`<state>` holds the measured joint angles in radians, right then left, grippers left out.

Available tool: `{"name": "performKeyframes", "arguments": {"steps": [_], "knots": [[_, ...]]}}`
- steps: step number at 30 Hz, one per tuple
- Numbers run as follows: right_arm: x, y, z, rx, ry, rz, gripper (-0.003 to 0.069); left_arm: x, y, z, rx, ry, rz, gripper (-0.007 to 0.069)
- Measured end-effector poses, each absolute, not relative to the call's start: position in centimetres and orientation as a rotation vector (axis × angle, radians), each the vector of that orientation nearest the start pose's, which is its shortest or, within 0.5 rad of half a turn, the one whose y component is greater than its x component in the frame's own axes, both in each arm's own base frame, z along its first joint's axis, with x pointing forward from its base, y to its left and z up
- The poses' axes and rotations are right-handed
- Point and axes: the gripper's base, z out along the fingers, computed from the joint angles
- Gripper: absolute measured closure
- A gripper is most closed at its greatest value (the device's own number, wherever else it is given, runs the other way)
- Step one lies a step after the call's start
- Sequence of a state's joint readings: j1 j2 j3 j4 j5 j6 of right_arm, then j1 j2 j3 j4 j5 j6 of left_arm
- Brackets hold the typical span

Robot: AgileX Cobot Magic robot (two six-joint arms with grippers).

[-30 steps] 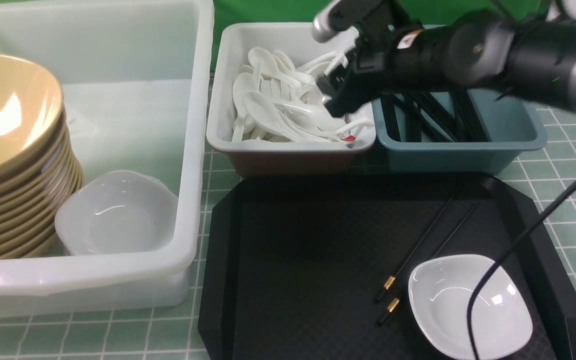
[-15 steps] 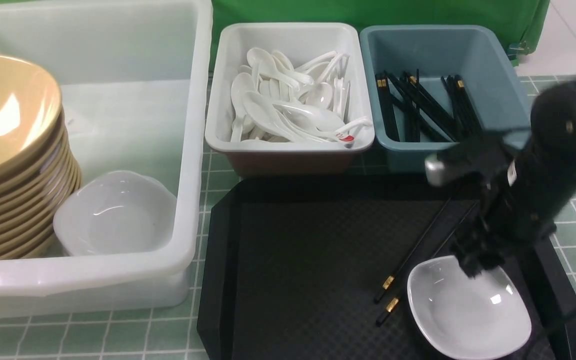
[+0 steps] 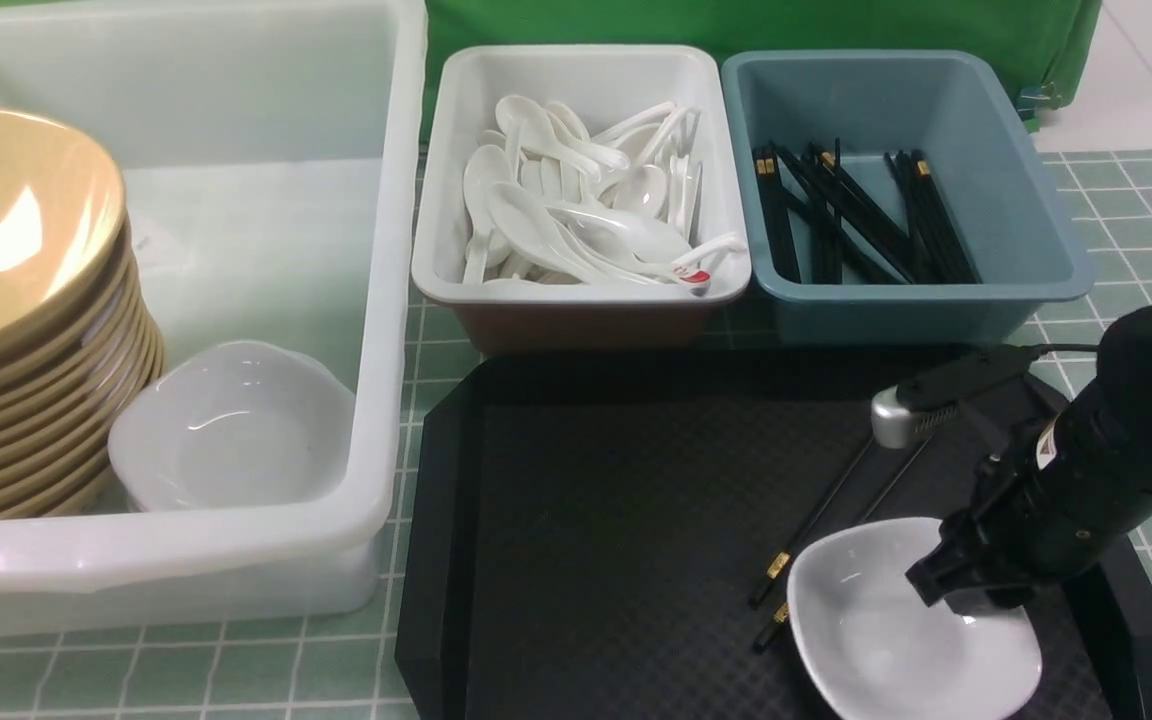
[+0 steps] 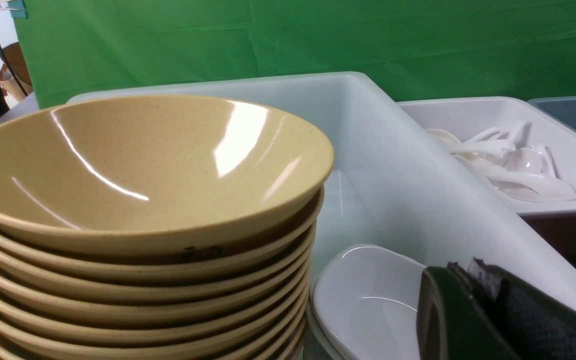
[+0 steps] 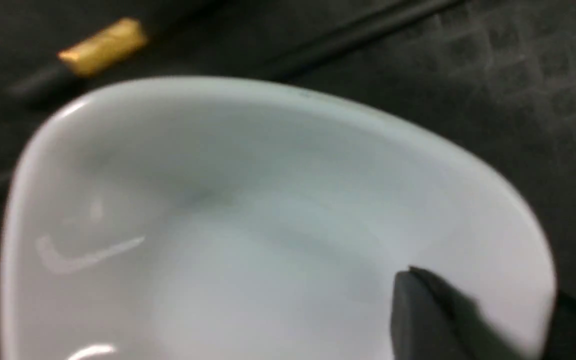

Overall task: On blue table put chopsticks spoon bowls plates into blue grey white boxes.
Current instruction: 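Reach for and grasp the small white dish on the black tray, then place the white bowl into the white bin on top of the stacked bowls with the right gripper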

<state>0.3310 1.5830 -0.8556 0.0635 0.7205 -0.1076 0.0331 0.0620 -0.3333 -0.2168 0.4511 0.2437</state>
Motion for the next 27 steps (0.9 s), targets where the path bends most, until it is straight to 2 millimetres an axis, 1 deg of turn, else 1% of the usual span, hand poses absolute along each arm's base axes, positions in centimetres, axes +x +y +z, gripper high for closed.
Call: {"name": "performKeyframes", "arguments": {"steps": [2, 3, 4, 5, 6, 7, 9, 10, 11, 12, 14, 15, 16, 17, 18, 20, 22, 24, 25, 27], "knots": [[25.6, 9.8, 21.0, -0.583, 2.834, 0.197, 0.0529, 3.8, -0.7, 28.0, 0.084, 1.652, -0.016, 0.0620], [25.5, 10.1, 22.7, -0.585, 2.785, 0.260, 0.0568, 3.8, -0.7, 28.0, 0.084, 1.652, -0.016, 0.0620], [25.5, 10.4, 24.1, -0.593, 2.734, 0.307, 0.0582, 3.8, -0.7, 28.0, 0.084, 1.652, -0.016, 0.0620], [25.5, 10.5, 24.5, -0.590, 2.720, 0.323, 0.0582, 3.8, -0.7, 28.0, 0.084, 1.652, -0.016, 0.0620], [25.4, 11.4, 27.3, -0.585, 2.605, 0.438, 0.0585, 3.8, -0.7, 28.0, 0.084, 1.652, -0.016, 0.0620], [25.4, 12.4, 29.9, -0.598, 2.473, 0.541, 0.0585, 3.8, -0.7, 28.0, 0.084, 1.652, -0.016, 0.0620], [25.2, 14.6, 33.5, -0.635, 2.257, 0.683, 0.0585, 3.8, -0.7, 28.0, 0.084, 1.652, -0.016, 0.0620], [25.1, 15.5, 34.5, -0.652, 2.184, 0.719, 0.0585, 3.8, -0.7, 28.0, 0.084, 1.652, -0.016, 0.0620], [25.2, 17.0, 36.0, -0.676, 2.062, 0.771, 0.0585, 3.8, -0.7, 28.0, 0.084, 1.652, -0.016, 0.0620], [25.2, 18.6, 36.9, -0.700, 1.970, 0.806, 0.0585, 3.8, -0.7, 28.0, 0.084, 1.652, -0.016, 0.0620], [25.2, 21.8, 37.8, -0.738, 1.836, 0.847, 0.0585, 3.8, -0.7, 28.0, 0.084, 1.652, -0.016, 0.0620], [25.6, 23.7, 37.9, -0.750, 1.775, 0.836, 0.0585, 3.8, -0.7, 28.0, 0.084, 1.652, -0.016, 0.0620], [25.4, 24.0, 38.1, -0.763, 1.760, 0.840, 0.0585, 3.8, -0.7, 28.0, 0.084, 1.652, -0.016, 0.0620], [25.8, 26.4, 37.3, -0.799, 1.721, 0.807, 0.0585, 3.8, -0.7, 28.0, 0.084, 1.652, -0.016, 0.0620], [26.1, 27.8, 36.8, -0.835, 1.694, 0.774, 0.0585, 3.8, -0.7, 28.0, 0.084, 1.652, -0.016, 0.0620], [26.8, 31.1, 34.8, -0.906, 1.667, 0.714, 0.0585, 3.8, -0.7, 28.0, 0.084, 1.652, -0.016, 0.0620], [27.8, 34.0, 32.2, -0.958, 1.675, 0.672, 0.0582, 3.8, -0.7, 28.0, 0.084, 1.652, -0.016, 0.0620], [28.6, 35.4, 29.7, -0.985, 1.711, 0.647, 0.0566, 3.8, -0.7, 28.0, 0.084, 1.653, -0.016, 0.0620], [29.0, 35.7, 28.7, -0.986, 1.731, 0.636, 0.0551, 3.8, -0.7, 28.0, 0.084, 1.653, -0.016, 0.0620], [29.3, 35.9, 27.7, -0.982, 1.750, 0.624, 0.0504, 3.8, -0.7, 28.0, 0.084, 1.655, -0.016, 0.0620]]}}
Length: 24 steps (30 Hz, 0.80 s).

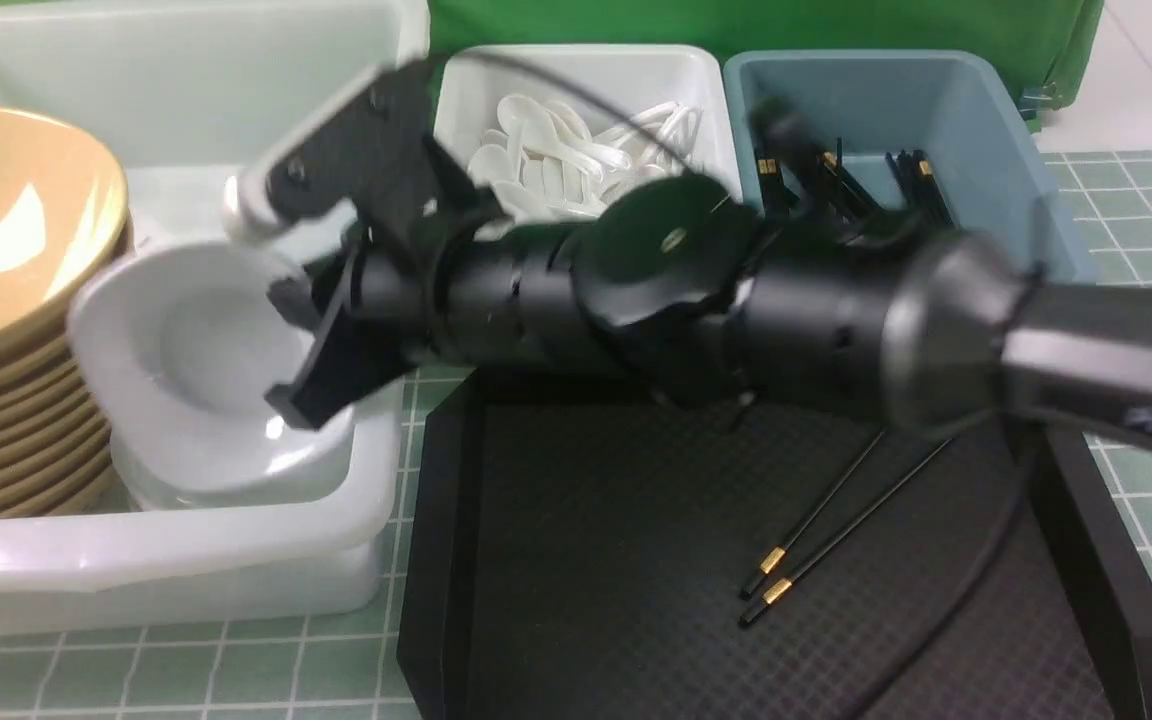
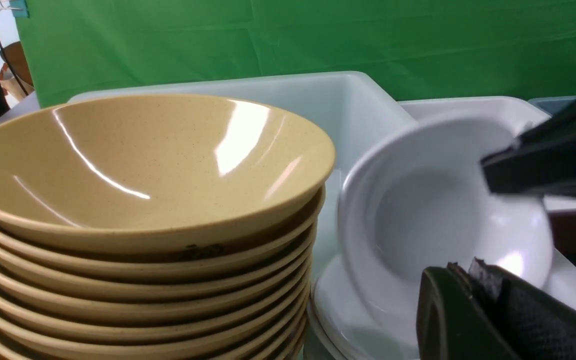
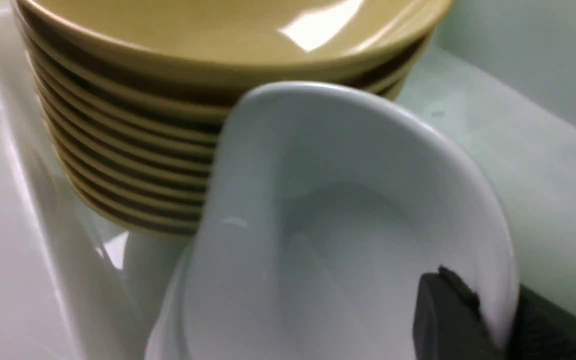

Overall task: On blue table put chopsticks spoon bowls plates into blue grey white boxes.
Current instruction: 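Place the white bowl into the white bin on top of the stacked bowls with the right gripper, then grasp the chopsticks with the right gripper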

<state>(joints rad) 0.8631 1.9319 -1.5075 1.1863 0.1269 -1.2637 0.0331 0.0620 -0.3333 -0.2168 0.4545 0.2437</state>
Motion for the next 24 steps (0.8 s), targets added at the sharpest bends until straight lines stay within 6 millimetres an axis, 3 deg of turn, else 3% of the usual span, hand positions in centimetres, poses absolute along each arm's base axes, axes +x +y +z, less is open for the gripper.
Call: {"name": "performKeyframes", "arguments": {"steps": [4, 6, 7, 9, 10, 11, 13, 16, 17, 18, 19, 22, 24], "knots": [[29.4, 35.6, 28.8, -0.944, 1.730, 0.617, 0.0325, 3.8, -0.7, 28.0, 0.085, 1.656, -0.017, 0.0620], [29.3, 35.4, 29.5, -0.935, 1.717, 0.619, 0.0268, 3.8, -0.7, 28.0, 0.085, 1.656, -0.017, 0.0620], [29.0, 34.9, 30.9, -0.930, 1.689, 0.628, 0.0203, 3.8, -0.7, 27.9, 0.085, 1.657, -0.017, 0.0620], [28.5, 33.7, 33.3, -0.954, 1.632, 0.637, 0.0145, 3.8, -0.7, 27.9, 0.085, 1.659, -0.017, 0.0620], [28.4, 33.4, 33.8, -0.956, 1.623, 0.641, 0.0141, 3.8, -0.7, 27.9, 0.085, 1.659, -0.017, 0.0620], [27.9, 31.9, 35.8, -0.975, 1.584, 0.647, 0.0118, 3.8, -0.7, 27.9, 0.085, 1.659, -0.017, 0.0620], [27.6, 29.7, 37.4, -0.955, 1.587, 0.656, 0.0109, 3.8, -0.7, 27.9, 0.085, 1.659, -0.017, 0.0620], [27.7, 25.0, 38.1, -0.918, 1.707, 0.656, 0.0122, 3.8, -0.7, 27.9, 0.085, 1.659, -0.017, 0.0620], [27.7, 24.7, 37.9, -0.910, 1.733, 0.658, 0.0125, 3.8, -0.7, 27.9, 0.085, 1.659, -0.017, 0.0620], [28.1, 22.6, 36.6, -0.893, 1.872, 0.680, 0.0168, 3.8, -0.7, 27.9, 0.085, 1.658, -0.017, 0.0620], [28.2, 21.9, 35.6, -0.885, 1.951, 0.696, 0.0197, 3.8, -0.7, 27.9, 0.085, 1.658, -0.017, 0.0620], [28.2, 21.2, 32.6, -0.929, 2.133, 0.737, 0.0337, 3.8, -0.7, 28.0, 0.084, 1.655, -0.017, 0.0620], [28.2, 22.1, 31.3, -0.961, 2.181, 0.765, 0.0465, 3.8, -0.7, 28.0, 0.084, 1.653, -0.016, 0.0620]]}}
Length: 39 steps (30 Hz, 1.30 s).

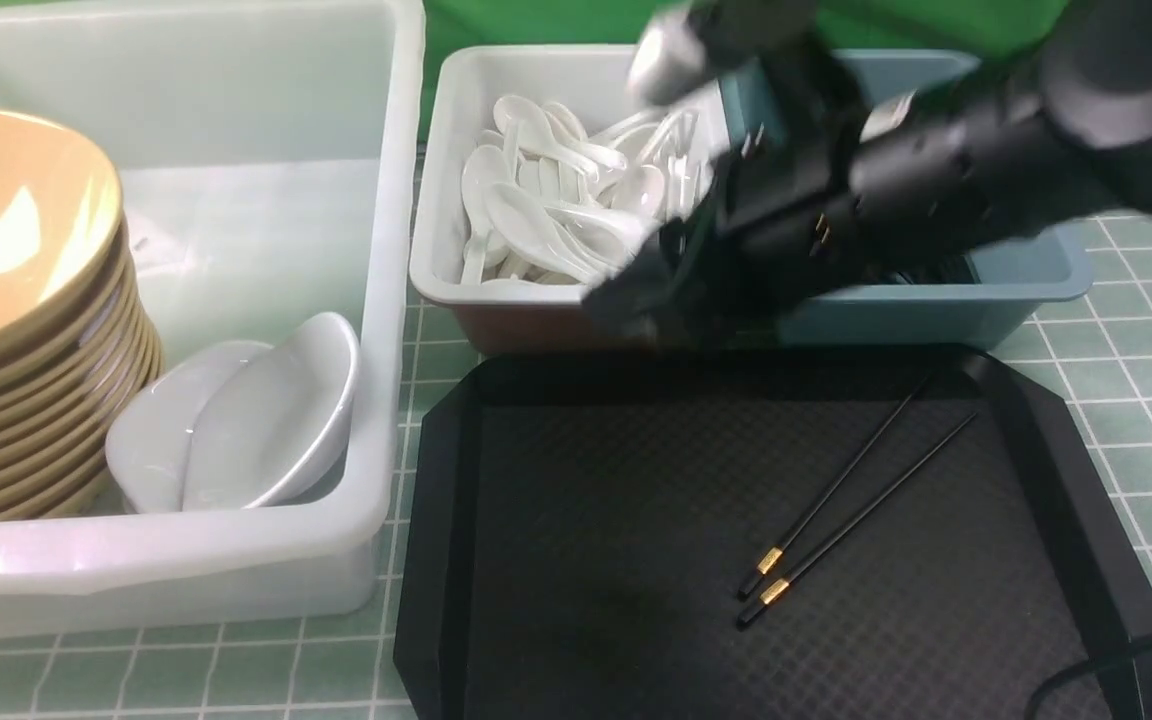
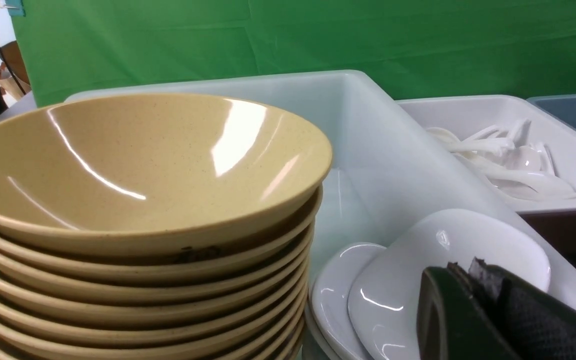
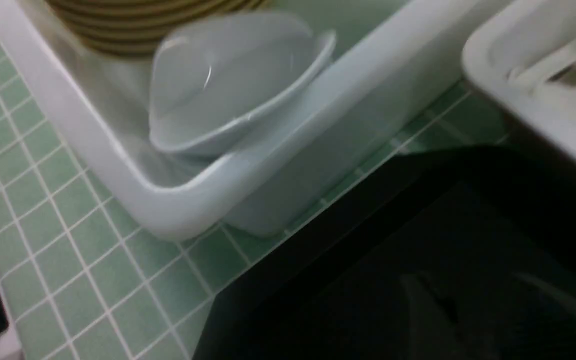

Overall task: On blue table put chopsticks spoon bowls plates into blue grey white boxes.
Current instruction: 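Grasp the chopsticks with the right gripper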

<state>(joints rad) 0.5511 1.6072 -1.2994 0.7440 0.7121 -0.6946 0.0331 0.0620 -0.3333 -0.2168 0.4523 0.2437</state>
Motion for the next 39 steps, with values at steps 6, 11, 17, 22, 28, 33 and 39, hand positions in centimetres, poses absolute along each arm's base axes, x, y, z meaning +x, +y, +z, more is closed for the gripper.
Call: {"name": "performKeyframes", "arguments": {"steps": [6, 11, 17, 22, 28, 33, 39], "knots": [[28.4, 27.7, 29.8, -1.050, 2.130, 0.803, 0.0620, 3.8, -0.7, 28.0, 0.084, 1.652, -0.016, 0.0620], [29.7, 31.9, 28.9, -1.088, 2.106, 0.848, 0.0617, 3.8, -0.7, 28.0, 0.084, 1.652, -0.016, 0.0620], [31.3, 34.1, 27.5, -1.074, 2.169, 0.909, 0.0609, 3.8, -0.7, 28.0, 0.084, 1.653, -0.016, 0.0620], [31.5, 35.4, 26.3, -1.059, 2.189, 0.944, 0.0599, 3.8, -0.7, 28.0, 0.084, 1.653, -0.016, 0.0620], [31.2, 35.6, 26.8, -1.131, 2.181, 0.884, 0.0575, 3.8, -0.7, 28.0, 0.084, 1.655, -0.016, 0.0620], [31.7, 35.2, 27.9, -1.133, 2.230, 0.734, 0.0569, 3.8, -0.7, 28.0, 0.084, 1.655, -0.016, 0.0620], [31.6, 35.7, 27.7, -1.134, 2.244, 0.676, 0.0568, 3.8, -0.7, 28.0, 0.084, 1.655, -0.016, 0.0620]]}}
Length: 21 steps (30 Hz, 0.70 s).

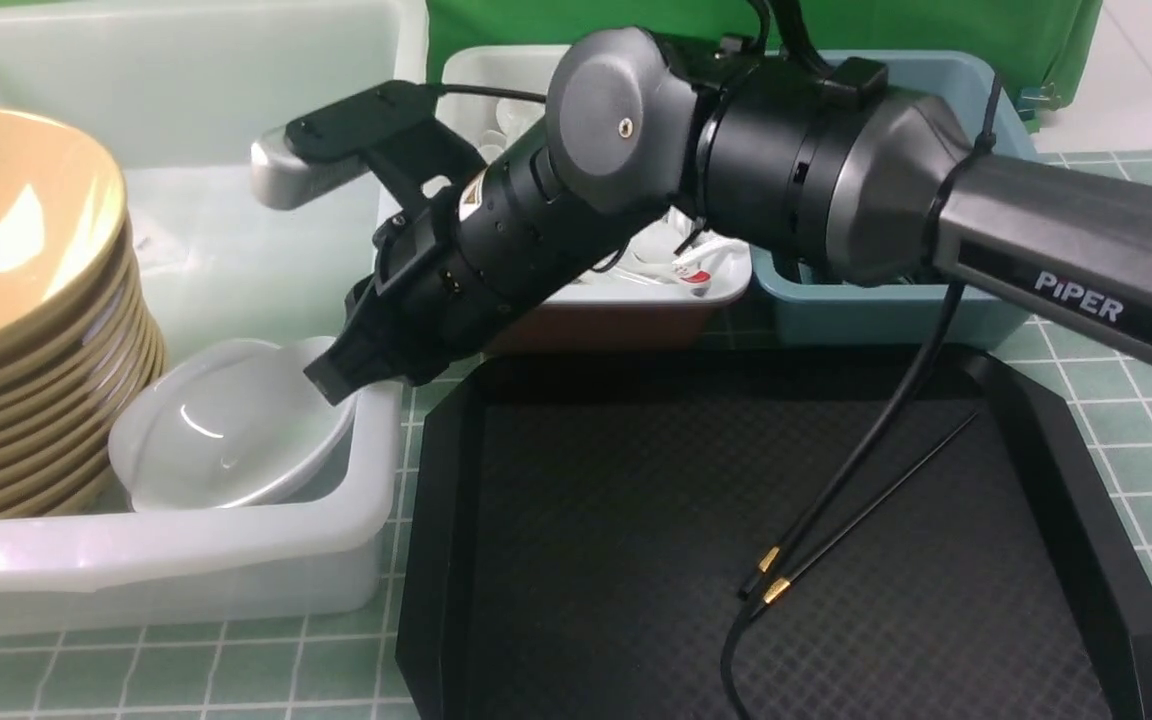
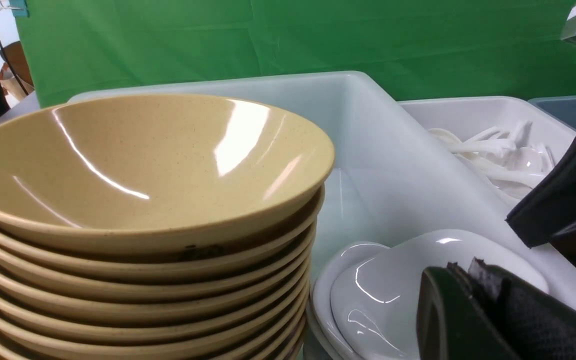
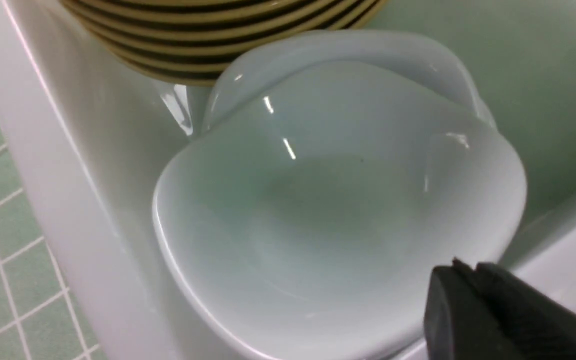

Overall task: On blue table put chopsticks spoon bowls plates into blue grey white boxes.
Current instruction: 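Grasp the chopsticks with the right gripper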

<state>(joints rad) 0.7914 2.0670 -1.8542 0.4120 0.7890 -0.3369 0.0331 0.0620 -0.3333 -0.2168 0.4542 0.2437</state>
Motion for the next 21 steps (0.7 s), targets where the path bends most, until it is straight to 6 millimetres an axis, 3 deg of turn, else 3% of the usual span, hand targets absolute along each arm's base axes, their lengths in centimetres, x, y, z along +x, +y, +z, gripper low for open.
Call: {"name": "performKeyframes", "arguments": {"steps": [2, 7, 13, 16, 18, 21], "knots": [[31.4, 36.2, 27.4, -1.143, 2.228, 0.669, 0.0566, 3.8, -0.7, 28.0, 0.084, 1.655, -0.016, 0.0620], [29.3, 39.7, 25.3, -1.227, 2.150, 0.668, 0.0552, 3.8, -0.7, 28.0, 0.084, 1.655, -0.016, 0.0620], [28.9, 40.1, 25.4, -1.317, 2.084, 0.626, 0.0538, 3.8, -0.7, 28.0, 0.084, 1.656, -0.017, 0.0620], [28.8, 40.0, 26.4, -1.390, 2.062, 0.592, 0.0533, 3.8, -0.7, 27.9, 0.084, 1.662, -0.019, 0.0620], [28.5, 39.3, 28.1, -1.490, 2.063, 0.513, 0.0527, 3.8, -0.8, 27.8, 0.066, 1.674, -0.039, 0.0620], [28.3, 37.5, 32.6, -1.521, 2.022, 0.365, 0.0524, 4.0, -0.9, 27.8, 0.017, 1.735, -0.113, 0.0620]]}}
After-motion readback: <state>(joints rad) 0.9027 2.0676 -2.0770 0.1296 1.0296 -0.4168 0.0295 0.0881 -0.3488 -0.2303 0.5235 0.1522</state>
